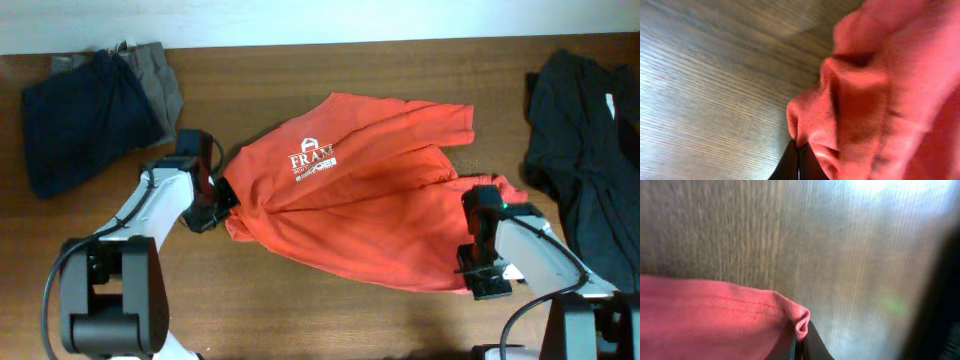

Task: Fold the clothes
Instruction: 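Lift the T-shirt with both grippers and stretch it apart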

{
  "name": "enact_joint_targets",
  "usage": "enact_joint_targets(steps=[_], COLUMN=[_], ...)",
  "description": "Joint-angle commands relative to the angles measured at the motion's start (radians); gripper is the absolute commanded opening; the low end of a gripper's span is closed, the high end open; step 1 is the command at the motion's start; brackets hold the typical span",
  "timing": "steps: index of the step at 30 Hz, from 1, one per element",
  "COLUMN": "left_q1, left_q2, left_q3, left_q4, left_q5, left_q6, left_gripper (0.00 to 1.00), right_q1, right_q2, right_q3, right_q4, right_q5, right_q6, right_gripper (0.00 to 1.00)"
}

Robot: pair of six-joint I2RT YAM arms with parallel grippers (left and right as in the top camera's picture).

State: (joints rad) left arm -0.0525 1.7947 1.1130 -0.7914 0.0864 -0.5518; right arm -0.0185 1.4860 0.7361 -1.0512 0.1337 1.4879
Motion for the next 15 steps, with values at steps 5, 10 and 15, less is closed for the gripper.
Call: enact_joint_targets(steps=[5,10,15], left_q1=[0.000,0.000,0.000], left_q2=[-0.207,-0.340,-0.428], left_q3=[0.138,0.200,0.301], left_q4=[-0.120,-0.157,-0.218], left_q5=[-0.120,-0.121,-0.120], left_q6=[0.087,0.100,0.102], left_gripper=[0.01,0.01,0.01], right_q1=[-0.007,-0.007,-0.007], right_q2=[0.002,0.001,0.001], right_q3=[0.413,0.632,0.809], right_q4=[-0.306,-0.357,-0.432], right_q5=[0.207,0.166,0.165], right_q6=[-0.122,-0.341,-0.438], right_gripper=[0.04,0.04,0.04])
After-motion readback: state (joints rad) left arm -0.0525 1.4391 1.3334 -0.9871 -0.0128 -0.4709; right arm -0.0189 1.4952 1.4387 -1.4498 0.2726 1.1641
